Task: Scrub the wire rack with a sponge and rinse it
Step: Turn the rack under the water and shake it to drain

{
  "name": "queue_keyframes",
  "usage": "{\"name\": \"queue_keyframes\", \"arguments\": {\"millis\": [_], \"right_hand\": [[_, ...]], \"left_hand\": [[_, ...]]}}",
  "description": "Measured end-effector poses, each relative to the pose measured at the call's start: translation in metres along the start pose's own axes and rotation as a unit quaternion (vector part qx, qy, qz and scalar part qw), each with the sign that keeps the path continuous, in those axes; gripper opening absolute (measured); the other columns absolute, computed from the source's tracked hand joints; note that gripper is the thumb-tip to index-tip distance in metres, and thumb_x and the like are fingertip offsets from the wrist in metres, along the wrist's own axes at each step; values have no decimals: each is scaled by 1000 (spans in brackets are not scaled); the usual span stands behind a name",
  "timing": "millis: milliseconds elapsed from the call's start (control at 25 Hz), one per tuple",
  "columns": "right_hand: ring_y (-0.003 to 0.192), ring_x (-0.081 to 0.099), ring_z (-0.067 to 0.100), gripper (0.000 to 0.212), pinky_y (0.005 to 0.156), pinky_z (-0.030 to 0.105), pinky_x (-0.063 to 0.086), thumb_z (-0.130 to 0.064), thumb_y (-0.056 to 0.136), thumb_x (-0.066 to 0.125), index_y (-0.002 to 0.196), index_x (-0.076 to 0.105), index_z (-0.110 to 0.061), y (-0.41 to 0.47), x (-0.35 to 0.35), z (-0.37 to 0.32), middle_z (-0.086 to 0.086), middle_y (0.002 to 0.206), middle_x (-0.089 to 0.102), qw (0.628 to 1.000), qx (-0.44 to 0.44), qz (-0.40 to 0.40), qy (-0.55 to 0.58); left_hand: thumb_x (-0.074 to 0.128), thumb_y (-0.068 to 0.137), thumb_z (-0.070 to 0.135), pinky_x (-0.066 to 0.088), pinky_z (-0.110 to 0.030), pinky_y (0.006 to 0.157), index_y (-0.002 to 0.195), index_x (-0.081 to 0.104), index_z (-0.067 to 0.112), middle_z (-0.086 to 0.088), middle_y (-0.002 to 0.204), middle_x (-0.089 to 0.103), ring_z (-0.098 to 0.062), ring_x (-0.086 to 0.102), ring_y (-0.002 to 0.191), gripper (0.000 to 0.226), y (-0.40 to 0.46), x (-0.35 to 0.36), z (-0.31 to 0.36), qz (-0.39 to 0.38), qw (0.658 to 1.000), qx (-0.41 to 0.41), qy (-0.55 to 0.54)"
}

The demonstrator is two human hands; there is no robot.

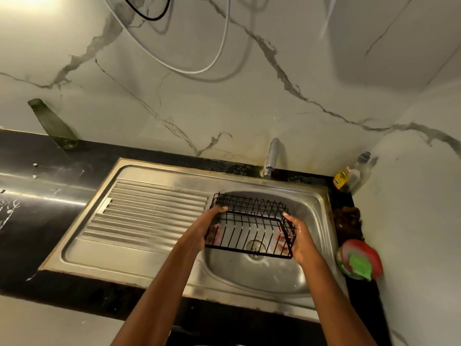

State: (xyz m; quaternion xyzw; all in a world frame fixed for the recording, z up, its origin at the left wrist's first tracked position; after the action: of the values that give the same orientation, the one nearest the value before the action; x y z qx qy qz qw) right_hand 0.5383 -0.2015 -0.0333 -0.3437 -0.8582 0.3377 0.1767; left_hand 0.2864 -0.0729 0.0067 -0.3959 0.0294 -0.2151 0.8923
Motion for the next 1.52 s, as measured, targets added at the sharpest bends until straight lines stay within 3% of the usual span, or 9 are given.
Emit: {"name": "queue_keyframes", "arguments": {"millis": [200, 400, 600, 760, 960, 1120, 1280, 1440, 1520], "right_hand": [[88, 66, 27, 49, 65, 35, 54, -54, 70, 76, 111, 71, -28, -41, -23, -20, 3, 104, 68, 996, -71, 2, 55], [61, 54, 15, 48, 44, 17, 38, -47, 63, 79, 102, 69, -21, -65, -31, 20, 5, 86, 60, 999, 4, 26, 33], [71, 60, 6, 40, 56, 23, 47, -22, 82, 73, 121, 67, -28, -102, -37, -34, -9, 95, 69, 965, -238, -22, 105], [49, 46, 6, 49, 41, 19, 32, -39, 66, 82, 111, 72, -22, -90, -18, 10, 4, 79, 60, 994, -101, 6, 49], [73, 64, -6, 41, 65, 21, 46, -6, 87, 62, 128, 59, -8, -112, -19, -13, -17, 89, 70, 963, -242, -3, 120], [53, 48, 9, 45, 38, 18, 34, -34, 71, 78, 113, 71, -17, -95, -4, 18, 2, 81, 61, 988, -112, 3, 104], [53, 50, 9, 48, 45, 22, 37, -20, 73, 74, 120, 66, -19, -108, -1, 5, 1, 80, 62, 957, -185, -26, 221], [45, 39, 8, 30, 37, 18, 30, -36, 65, 79, 91, 70, -26, -89, 9, 29, -1, 71, 55, 987, -101, 29, 120], [50, 42, 7, 27, 39, 20, 33, -30, 69, 77, 95, 73, -27, -92, 12, 15, -3, 79, 57, 975, -149, 24, 164]], "left_hand": [[68, 89, 39, 59, -45, 76, 95, 68, 17, 0, 76, 65, -20, 65, 73, 23, -28, 12, 25, 21, 993, 111, -12], [64, 80, 44, 45, -26, 48, 86, 63, 15, -6, 67, 58, -19, 52, 53, 30, -42, 14, -26, 40, 999, -3, 9], [65, 87, 24, 51, -35, 61, 123, 64, 22, -8, 92, 70, -21, 65, 77, 37, -66, 3, -12, 3, 982, 176, -74], [65, 87, 35, 45, -32, 58, 91, 66, 16, -6, 75, 62, -19, 55, 64, 19, -61, -3, -38, 43, 999, 19, -27], [71, 80, 21, 50, -28, 57, 116, 67, 17, -2, 84, 68, -17, 62, 73, 37, -71, -23, -13, 25, 981, 176, -78], [64, 92, 22, 47, -23, 48, 83, 64, 15, -2, 69, 60, -16, 59, 60, 12, -69, -9, -24, 32, 996, 37, -79], [69, 76, 21, 41, -18, 44, 105, 66, 21, 4, 73, 64, -4, 57, 53, 29, -71, -29, -3, 23, 982, 169, -79], [61, 93, 28, 34, -13, 32, 77, 58, 17, 7, 50, 55, -1, 47, 31, 20, -62, -25, -22, 39, 998, 42, -40], [62, 87, 24, 38, -17, 38, 86, 62, 16, 8, 59, 58, -1, 50, 41, 8, -57, -36, -17, 52, 993, 96, -43]]}}
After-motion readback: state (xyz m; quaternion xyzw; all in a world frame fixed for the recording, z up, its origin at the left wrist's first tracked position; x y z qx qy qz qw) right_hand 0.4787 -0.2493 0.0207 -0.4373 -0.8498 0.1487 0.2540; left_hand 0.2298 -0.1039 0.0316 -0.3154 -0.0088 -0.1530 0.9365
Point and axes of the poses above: each hand's wrist, its own y-axis towards the middle knuckle, its own x-axis out of the palm, z = x × y, the point moved 8 cm from there along y, towards the middle knuckle
